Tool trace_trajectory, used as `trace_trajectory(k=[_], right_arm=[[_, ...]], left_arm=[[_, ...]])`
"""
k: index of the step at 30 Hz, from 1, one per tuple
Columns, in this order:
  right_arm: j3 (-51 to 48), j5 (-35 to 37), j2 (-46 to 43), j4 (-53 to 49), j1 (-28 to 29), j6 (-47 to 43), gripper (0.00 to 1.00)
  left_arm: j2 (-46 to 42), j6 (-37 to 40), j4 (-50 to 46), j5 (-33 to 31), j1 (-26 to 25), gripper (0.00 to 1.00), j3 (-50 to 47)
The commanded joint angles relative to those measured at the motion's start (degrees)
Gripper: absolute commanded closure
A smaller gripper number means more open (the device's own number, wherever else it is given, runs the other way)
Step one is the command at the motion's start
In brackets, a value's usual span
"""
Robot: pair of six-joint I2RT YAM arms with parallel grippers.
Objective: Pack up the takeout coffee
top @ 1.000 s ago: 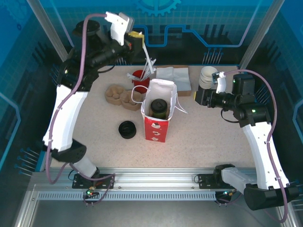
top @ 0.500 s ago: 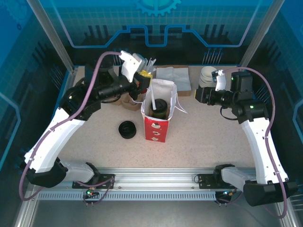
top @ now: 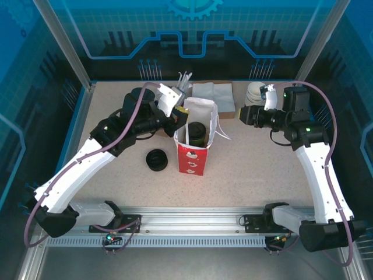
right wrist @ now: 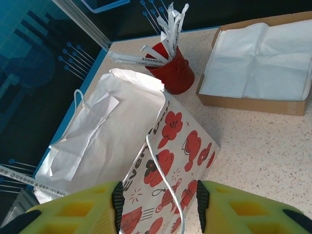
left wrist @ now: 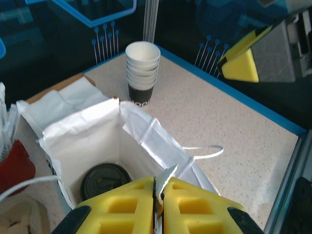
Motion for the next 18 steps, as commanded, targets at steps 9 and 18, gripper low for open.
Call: trace_trajectory(k=[9,18], right_arm=[[5.1,8.0,10.9,7.0,3.2,3.9,0.52],[14.9,15.9,23.6,5.0,7.4,5.7,0.54]], left_arm=[[-1.2,-2.9,5.9,-0.8,-0.3,0.87,-9.0],[-0.8,-2.9,5.3,-1.2,0.2,0.74,-9.4]])
